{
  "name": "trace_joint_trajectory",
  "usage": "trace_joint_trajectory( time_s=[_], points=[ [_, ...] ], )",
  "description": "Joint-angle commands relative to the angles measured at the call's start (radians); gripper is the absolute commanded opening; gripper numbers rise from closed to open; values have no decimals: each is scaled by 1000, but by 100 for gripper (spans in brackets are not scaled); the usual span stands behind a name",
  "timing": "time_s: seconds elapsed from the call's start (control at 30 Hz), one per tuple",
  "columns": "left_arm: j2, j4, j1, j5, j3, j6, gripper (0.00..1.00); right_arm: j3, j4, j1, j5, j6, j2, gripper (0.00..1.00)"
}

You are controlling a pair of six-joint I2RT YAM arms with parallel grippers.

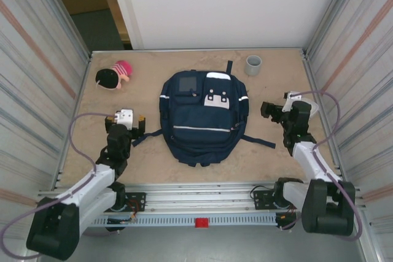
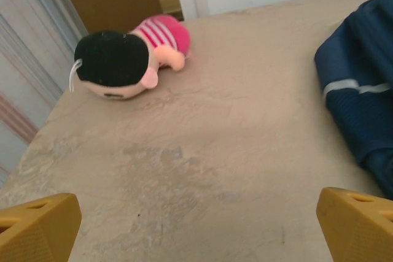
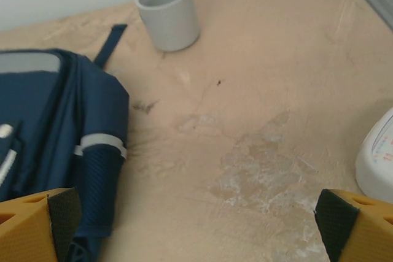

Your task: Pack books, pencil case, and school supplies into a backpack

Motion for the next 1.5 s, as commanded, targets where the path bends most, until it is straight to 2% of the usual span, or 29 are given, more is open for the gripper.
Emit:
trace_joint_trajectory(
  time_s=[0.0,0.1,0.17,0.27,0.3,0.33,0.37,0.4,0.43,0.47,0.5,0.57,0.63,1.47],
  points=[
    [126,292,23,55,-35,11,99,-26,232,-2,9,-45,86,99],
    [281,409,53,170,7,31,99,-52,323,15,33,-53,197,99],
    [381,469,25,123,43,112,99,-85,455,48,79,-81,263,99],
    [594,707,108,203,24,62,99,-64,477,66,33,-117,320,99],
    [690,853,137,213,23,64,99,-67,522,62,12,-123,364,99],
    [697,869,131,181,19,59,99,-76,572,56,-10,-123,411,99],
    [628,750,130,179,24,32,99,-73,626,41,-30,-112,459,99],
    [577,601,150,199,60,1,99,-47,594,23,-44,-90,474,99],
    [586,527,185,214,109,-28,99,-34,545,8,-45,-73,464,99],
    [606,398,214,188,188,-78,99,-29,538,5,-14,-58,465,99],
    [601,273,238,213,250,-95,99,-25,540,12,8,-60,470,99],
    [603,346,238,215,218,-94,99,-23,532,23,35,-61,466,99],
    [594,304,224,203,230,-85,99,-23,528,22,34,-60,464,99],
    [597,310,217,193,232,-78,99,-17,521,35,60,-67,469,99]
  ],
)
